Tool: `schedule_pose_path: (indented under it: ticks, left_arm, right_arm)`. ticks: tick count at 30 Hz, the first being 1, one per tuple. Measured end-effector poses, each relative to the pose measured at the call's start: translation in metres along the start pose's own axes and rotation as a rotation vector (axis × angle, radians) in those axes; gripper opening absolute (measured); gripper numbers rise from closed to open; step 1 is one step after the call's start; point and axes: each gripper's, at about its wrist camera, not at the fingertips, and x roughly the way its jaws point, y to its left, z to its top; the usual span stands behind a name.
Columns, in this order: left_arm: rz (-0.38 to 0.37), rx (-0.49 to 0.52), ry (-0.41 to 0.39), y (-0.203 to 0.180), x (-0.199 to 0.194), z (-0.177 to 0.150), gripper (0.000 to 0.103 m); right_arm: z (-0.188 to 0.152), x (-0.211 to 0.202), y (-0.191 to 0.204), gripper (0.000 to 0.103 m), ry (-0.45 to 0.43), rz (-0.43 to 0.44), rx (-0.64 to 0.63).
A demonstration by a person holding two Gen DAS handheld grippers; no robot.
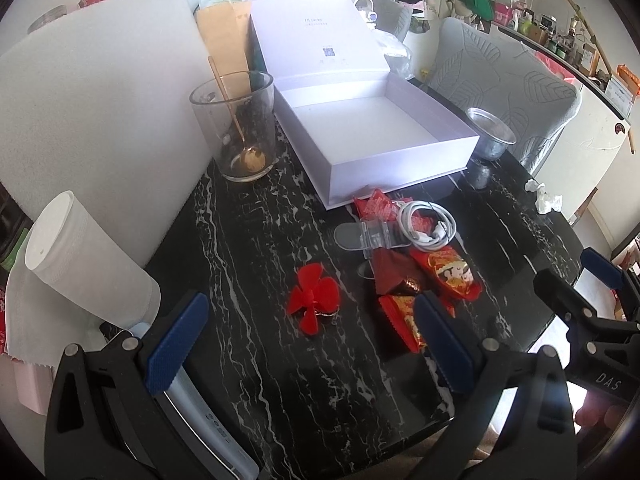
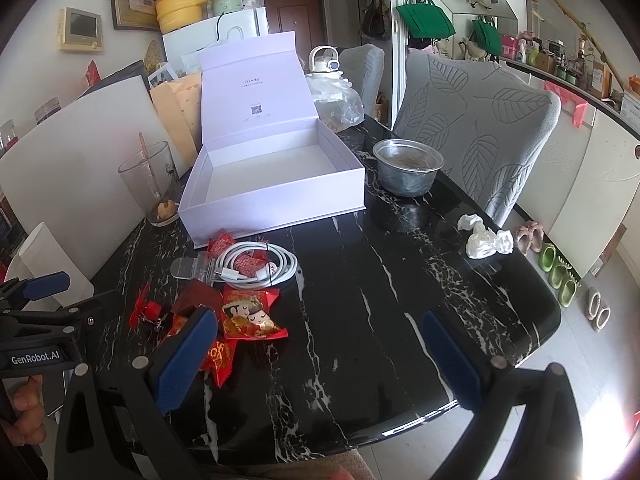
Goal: Organize objects
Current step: 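Move the left gripper toward the red pinwheel flower on the table, then close the left gripper on the red pinwheel flower and lift it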
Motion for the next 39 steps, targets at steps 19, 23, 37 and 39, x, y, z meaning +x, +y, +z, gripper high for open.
schedule_pose_path:
  ticks: [19,23,37,39]
  left_arm:
    - [-0.024,0.003,0.037,0.004,0.017,-0.012,0.099]
    - [-0.037,-0.004,0.047,0.007,0.024,-0.013,0.094]
    - [-0.11,0.004,0.129,0.011,0.056,-0.008,0.059]
    - [-0.126,0.005,0.139,0.01,0.059,-0.007,0.054]
  right_arm:
    - [-0.021,0.023,0.007,0.101,0.053,0.084,-0.032]
    - [-0.021,0.032,0.011,0.094,0.067,0.118,-0.038]
    - [-0.012,0.066,0.021,0.075,0.107,0.23,-0.062]
    - [-0.011,0.07,0.022,0.069,0.117,0.245,-0.06]
